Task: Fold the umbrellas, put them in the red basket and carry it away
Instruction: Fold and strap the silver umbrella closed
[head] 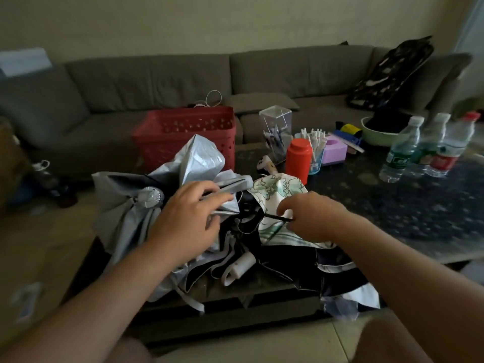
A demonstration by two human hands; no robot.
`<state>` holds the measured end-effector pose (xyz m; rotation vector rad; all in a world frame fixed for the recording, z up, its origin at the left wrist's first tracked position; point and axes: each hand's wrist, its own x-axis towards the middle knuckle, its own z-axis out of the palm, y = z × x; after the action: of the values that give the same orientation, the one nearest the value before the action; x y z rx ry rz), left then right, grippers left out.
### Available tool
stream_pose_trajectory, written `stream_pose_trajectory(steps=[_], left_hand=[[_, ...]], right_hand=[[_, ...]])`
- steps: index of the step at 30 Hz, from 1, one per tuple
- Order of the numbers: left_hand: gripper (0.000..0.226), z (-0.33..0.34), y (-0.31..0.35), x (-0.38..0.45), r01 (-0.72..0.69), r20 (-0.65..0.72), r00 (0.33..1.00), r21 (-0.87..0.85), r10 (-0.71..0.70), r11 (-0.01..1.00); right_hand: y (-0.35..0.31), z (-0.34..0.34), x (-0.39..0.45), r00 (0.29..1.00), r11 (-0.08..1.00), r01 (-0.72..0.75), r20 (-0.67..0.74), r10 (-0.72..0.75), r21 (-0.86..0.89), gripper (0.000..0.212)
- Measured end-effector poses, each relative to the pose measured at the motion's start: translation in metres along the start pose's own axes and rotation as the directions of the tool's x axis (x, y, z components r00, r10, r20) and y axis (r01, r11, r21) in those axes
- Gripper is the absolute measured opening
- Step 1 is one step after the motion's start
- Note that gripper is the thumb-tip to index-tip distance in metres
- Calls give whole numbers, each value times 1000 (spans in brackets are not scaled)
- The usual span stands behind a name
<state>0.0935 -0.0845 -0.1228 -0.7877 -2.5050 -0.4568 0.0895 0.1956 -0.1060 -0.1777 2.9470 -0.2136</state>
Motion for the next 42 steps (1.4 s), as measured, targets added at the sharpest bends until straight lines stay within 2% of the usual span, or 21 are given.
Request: stream_pose_trajectory(steps=[1,3,5,7,9,11,12,14,16,17,18,20,23,25,26,28,32,36,39,41,42], left_hand=[[51,-1,0,4,-6,-8,1000,37,7,999],[56,-1,4,12,-51,-16,998,96,53,994],[55,-3,11,15,-69,-41,996,119,74,990],[49,-10,19,7,-77,-103,990,146,93,986],[46,-24,17,-10,-38,-182,980,225,80,974],[52,-38,3,-28,135,-229,972,324,-61,936],[57,-44,-7,-34,244,-240,957,360,-164,900],[64,-51,-23,-41,381,-200,923,344,-329,858],[66,-52,-33,-42,428,-121,904,213,-410,878],[65,-51,-34,-42,441,-104,897,152,-430,884],[64,-50,-32,-42,450,-108,892,112,-439,886],[62,-45,-27,-43,444,-132,890,45,-436,895],[71,-35,-19,-52,454,-108,878,-121,-466,883],[79,-28,-14,-61,478,-94,849,-280,-520,833],[80,-23,-10,-66,486,-99,833,-339,-545,805],[73,-13,-2,-76,478,-109,829,-370,-548,797],[51,-6,4,-90,343,-20,930,-310,-367,886],[38,-13,-6,-93,271,3,960,-269,-281,924],[40,-12,-14,-91,238,-103,960,-185,-260,953],[47,-17,-15,-84,278,-187,930,-204,-316,939],[49,-22,-15,-80,296,-238,905,-242,-352,924]], right_hand=[[4,4,-2,987,999,-40,-154,35,-29,25],[16,20,-2,895,999,-29,-444,35,21,8],[30,39,0,816,999,8,-578,17,41,7],[38,51,2,839,995,-63,-536,93,75,15],[35,48,4,909,987,-142,-386,158,69,31],[22,37,7,936,990,-143,-324,140,15,51],[10,32,8,926,994,-107,-365,100,0,59],[-22,28,5,842,998,54,-539,-41,8,67],[-53,32,2,734,949,309,-650,-197,60,64],[-65,36,1,704,899,424,-665,-251,110,61],[-77,38,2,708,842,501,-654,-267,198,58],[-95,42,6,813,713,519,-530,-241,472,52],[-120,41,9,968,428,241,-183,-174,871,38],[-133,37,12,981,212,-36,75,-180,977,32],[-138,35,13,964,145,-146,173,-200,979,36],[-150,34,19,929,87,-272,286,-236,958,47],[-176,25,26,866,49,-424,421,-270,904,54],[-193,30,29,819,32,-525,516,-251,850,41],[-200,38,31,806,-38,-553,523,-276,832,39],[-201,43,32,812,-80,-547,505,-294,833,40],[-200,45,33,815,-95,-541,493,-304,836,31]])
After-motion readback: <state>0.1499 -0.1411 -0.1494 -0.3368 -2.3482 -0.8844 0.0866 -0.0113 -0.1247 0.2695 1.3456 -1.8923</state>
